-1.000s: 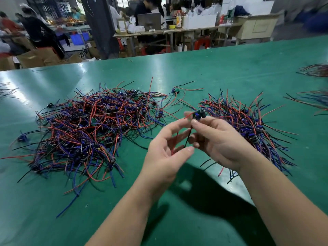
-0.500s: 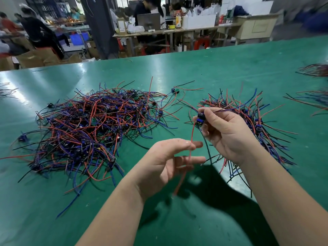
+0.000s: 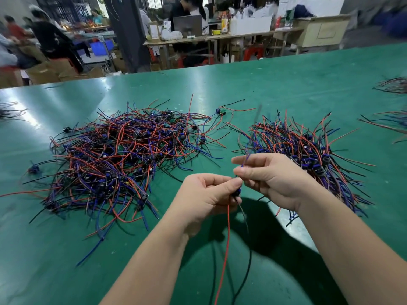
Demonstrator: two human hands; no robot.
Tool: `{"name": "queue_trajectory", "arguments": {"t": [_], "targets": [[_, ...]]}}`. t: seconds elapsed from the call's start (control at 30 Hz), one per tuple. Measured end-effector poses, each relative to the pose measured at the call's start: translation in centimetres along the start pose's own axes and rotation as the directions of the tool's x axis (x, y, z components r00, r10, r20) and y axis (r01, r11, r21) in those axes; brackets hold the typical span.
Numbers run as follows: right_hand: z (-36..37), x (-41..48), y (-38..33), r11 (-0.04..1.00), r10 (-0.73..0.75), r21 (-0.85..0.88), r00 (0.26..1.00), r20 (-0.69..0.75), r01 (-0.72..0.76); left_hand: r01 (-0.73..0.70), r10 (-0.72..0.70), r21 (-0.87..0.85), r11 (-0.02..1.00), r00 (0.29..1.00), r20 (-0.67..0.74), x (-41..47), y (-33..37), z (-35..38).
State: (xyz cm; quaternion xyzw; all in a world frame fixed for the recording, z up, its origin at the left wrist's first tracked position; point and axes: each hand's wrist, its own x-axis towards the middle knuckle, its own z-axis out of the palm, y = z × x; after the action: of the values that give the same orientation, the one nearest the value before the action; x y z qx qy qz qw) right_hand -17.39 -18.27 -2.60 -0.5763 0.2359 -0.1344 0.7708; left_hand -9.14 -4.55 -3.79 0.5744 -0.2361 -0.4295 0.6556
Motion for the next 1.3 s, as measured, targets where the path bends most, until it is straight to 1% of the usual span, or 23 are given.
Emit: {"name": "queue_trajectory", "arguments": {"t": [0.1,0.2,0.3,0.4,0.47,0.57,0.63,0.7,0.73,0.77,0.8,0.83,0.87,0.93,1.0,1.1,1.17,1.23,1.3], "targets": [[-0.1,0.0,-0.4,0.998,-0.024,0.052,0.996,-0.088,0.029,0.043,-0.047,0.074,0.996,0.998,0.051,-0.2,-0.1,0.1],[-0.8,0.1,-1.1,0.986,-0.088,0.122,0.98,-0.18,0.111,0.09,-0.124,0.188,0.978,0.976,0.178,-0.7,0.0,0.0],[-1.5,0.1,-1.6,0.967,-0.133,0.184,0.963,-0.235,0.179,0.117,-0.193,0.249,0.961,0.931,0.309,-1.3,0.2,0.1],[-1.5,0.2,-1.5,0.953,-0.142,0.226,0.956,-0.256,0.202,0.09,-0.187,0.257,0.962,0.904,0.385,-1.6,0.2,0.0],[-1.6,0.3,-1.6,0.941,-0.171,0.239,0.946,-0.274,0.239,0.071,-0.143,0.185,0.98,0.9,0.411,-1.7,0.1,0.0],[-2.3,0.3,-2.1,0.933,-0.2,0.242,0.941,-0.272,0.268,-0.015,-0.001,0.039,0.999,0.93,0.367,-1.4,0.1,0.4],[-2.5,0.2,-2.0,0.969,-0.168,0.141,0.962,-0.217,0.201,-0.047,0.095,-0.171,0.984,0.955,0.28,-1.0,0.5,0.6],[-2.2,0.0,-1.5,0.996,-0.089,-0.008,0.993,-0.083,0.088,-0.099,0.173,-0.411,0.906,0.974,0.146,-0.5,0.7,0.5],[-2.0,-0.2,-1.2,0.996,-0.036,-0.082,0.999,0.005,0.036,-0.142,0.202,-0.497,0.856,0.977,0.069,-0.4,0.9,0.4],[-1.8,-0.3,-1.0,0.99,0.016,-0.141,0.996,0.091,-0.003,-0.189,0.22,-0.552,0.812,0.975,-0.01,-0.3,1.1,0.3],[-1.5,-0.5,-0.9,0.986,0.055,-0.166,0.986,0.16,-0.028,-0.23,0.228,-0.574,0.786,0.971,-0.077,-0.2,1.1,0.2],[-1.3,-0.7,-0.9,0.988,0.069,-0.148,0.976,0.209,-0.038,-0.27,0.236,-0.567,0.778,0.962,-0.134,0.0,1.1,0.1],[-1.1,-0.7,-0.9,0.995,0.052,-0.097,0.969,0.24,-0.03,-0.311,0.248,-0.532,0.788,0.95,-0.188,0.2,0.9,0.0],[-0.8,-0.5,-0.9,0.999,-0.021,0.03,0.968,0.249,0.014,-0.382,0.303,-0.377,0.844,0.919,-0.253,0.6,0.5,0.0],[-0.6,-0.2,-0.7,0.991,-0.073,0.121,0.976,0.206,0.049,-0.41,0.364,-0.204,0.889,0.903,-0.227,0.6,0.0,0.5],[-0.6,0.0,-0.6,0.981,-0.09,0.183,0.987,0.13,0.066,-0.378,0.366,-0.086,0.922,0.922,-0.128,0.6,-0.8,1.1],[-0.5,0.0,-0.6,0.985,-0.078,0.161,0.991,0.107,0.06,-0.323,0.314,-0.084,0.943,0.944,-0.103,0.4,-0.9,1.5],[-0.5,0.0,-0.7,0.991,-0.065,0.122,0.993,0.104,0.052,-0.267,0.252,-0.182,0.946,0.962,-0.104,0.4,-0.8,1.4],[-0.6,0.0,-0.7,0.994,-0.052,0.103,0.99,0.131,0.039,-0.24,0.223,-0.275,0.931,0.97,-0.093,0.4,-0.4,1.3]]}}
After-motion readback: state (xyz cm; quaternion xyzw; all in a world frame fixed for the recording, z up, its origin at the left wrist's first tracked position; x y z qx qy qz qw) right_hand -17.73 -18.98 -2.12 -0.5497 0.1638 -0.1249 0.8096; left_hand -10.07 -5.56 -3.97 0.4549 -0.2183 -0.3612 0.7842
